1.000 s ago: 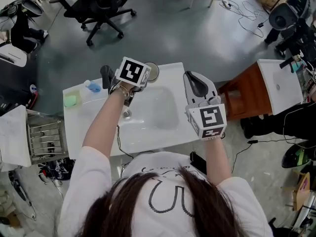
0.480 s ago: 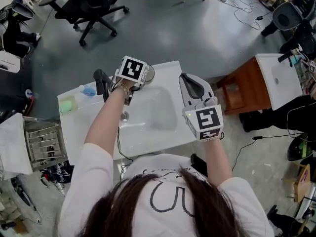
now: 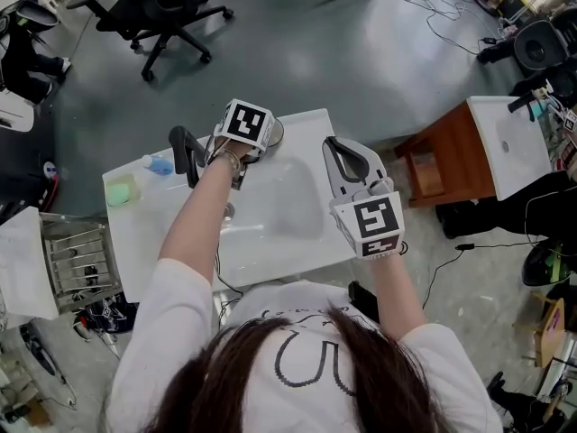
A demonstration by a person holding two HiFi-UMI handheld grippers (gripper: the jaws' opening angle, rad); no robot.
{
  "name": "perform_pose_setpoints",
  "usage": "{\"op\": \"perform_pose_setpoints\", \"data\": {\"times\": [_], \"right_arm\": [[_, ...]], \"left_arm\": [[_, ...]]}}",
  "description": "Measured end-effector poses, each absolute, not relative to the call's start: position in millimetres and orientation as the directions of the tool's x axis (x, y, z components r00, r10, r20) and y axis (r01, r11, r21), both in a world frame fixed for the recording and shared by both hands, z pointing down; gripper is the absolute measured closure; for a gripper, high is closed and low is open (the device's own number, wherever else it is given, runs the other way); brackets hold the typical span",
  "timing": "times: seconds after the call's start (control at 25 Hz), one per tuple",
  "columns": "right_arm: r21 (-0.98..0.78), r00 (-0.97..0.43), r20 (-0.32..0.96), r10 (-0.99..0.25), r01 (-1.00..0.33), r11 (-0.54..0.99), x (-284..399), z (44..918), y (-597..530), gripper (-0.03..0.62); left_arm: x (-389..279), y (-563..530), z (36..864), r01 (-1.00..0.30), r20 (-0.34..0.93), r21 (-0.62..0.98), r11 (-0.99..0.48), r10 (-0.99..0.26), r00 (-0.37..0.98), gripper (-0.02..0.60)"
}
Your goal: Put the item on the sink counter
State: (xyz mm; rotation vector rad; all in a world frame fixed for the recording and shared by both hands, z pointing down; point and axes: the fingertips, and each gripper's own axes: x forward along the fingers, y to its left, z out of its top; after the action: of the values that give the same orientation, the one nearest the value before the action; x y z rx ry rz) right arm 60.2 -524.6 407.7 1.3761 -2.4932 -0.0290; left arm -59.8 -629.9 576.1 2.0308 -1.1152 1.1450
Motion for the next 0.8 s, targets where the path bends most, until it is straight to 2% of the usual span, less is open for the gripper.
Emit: {"op": "perform_pose_setpoints", "data": {"times": [0.4, 0.44, 0.48, 0.56, 0.72, 0.8], "right_arm": [[0.171, -0.522, 0.243, -0.818, -0.807, 0.566, 52, 406, -526, 0.564], [0.176, -0.526, 0.242, -0.815, -0.803, 0.570, 50, 406, -526, 0.563], [0.179, -0.530, 0.241, -0.813, -0.799, 0.574, 48, 405, -526, 0.564], [0.183, -0.536, 0.237, -0.810, -0.795, 0.579, 46, 403, -527, 0.564], [0.174, -0.542, 0.238, -0.806, -0.793, 0.584, 46, 403, -526, 0.564], [0.168, -0.546, 0.236, -0.804, -0.792, 0.588, 45, 404, -524, 0.563]], "left_arm": [[-60, -633, 575, -0.876, 0.852, 0.079, -0.477, -0.424, 0.307, 0.525], [-60, -633, 575, -0.876, 0.850, 0.079, -0.475, -0.428, 0.309, 0.499], [-61, -633, 575, -0.877, 0.847, 0.082, -0.474, -0.431, 0.312, 0.434], [-63, -633, 574, -0.881, 0.842, 0.090, -0.464, -0.438, 0.317, 0.365], [-69, -634, 565, -0.893, 0.818, 0.101, -0.439, -0.475, 0.326, 0.301], [-71, -632, 559, -0.892, 0.806, 0.103, -0.440, -0.489, 0.334, 0.301]]}}
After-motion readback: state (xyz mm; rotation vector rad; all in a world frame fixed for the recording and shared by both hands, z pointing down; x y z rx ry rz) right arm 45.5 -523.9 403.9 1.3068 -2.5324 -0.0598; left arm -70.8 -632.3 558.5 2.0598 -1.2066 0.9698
